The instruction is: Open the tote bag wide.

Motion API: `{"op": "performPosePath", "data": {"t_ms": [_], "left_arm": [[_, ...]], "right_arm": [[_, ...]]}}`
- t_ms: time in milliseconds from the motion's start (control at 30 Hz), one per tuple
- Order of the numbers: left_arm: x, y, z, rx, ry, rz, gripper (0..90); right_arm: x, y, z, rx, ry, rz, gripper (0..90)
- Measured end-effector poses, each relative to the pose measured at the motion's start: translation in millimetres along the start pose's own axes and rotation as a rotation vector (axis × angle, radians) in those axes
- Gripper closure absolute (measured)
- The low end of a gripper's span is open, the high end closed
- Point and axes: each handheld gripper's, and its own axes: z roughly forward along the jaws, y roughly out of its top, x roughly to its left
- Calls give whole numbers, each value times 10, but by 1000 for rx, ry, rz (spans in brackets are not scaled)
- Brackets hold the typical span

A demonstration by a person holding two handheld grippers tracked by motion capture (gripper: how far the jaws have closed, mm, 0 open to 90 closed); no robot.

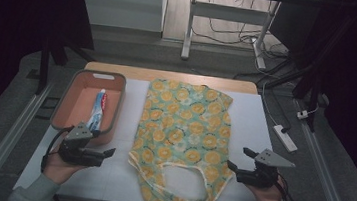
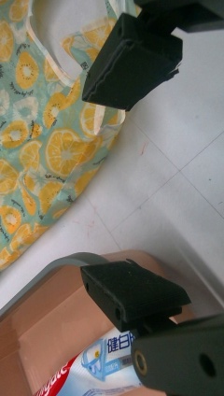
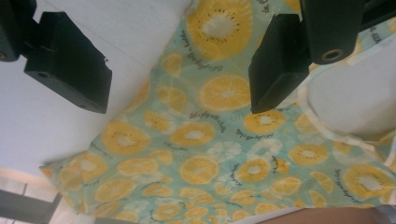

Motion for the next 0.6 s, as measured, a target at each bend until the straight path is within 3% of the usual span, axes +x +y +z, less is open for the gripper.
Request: {"op": "performPosePath", "data": {"t_ms": [333, 600], "left_arm": [[12, -37, 42, 16, 14, 9, 159], [25, -59, 35, 12, 22, -12, 159]], "right_arm": [[-52, -56, 52, 33, -3, 6, 221], [-51, -50, 49, 18, 1, 1, 232]]}}
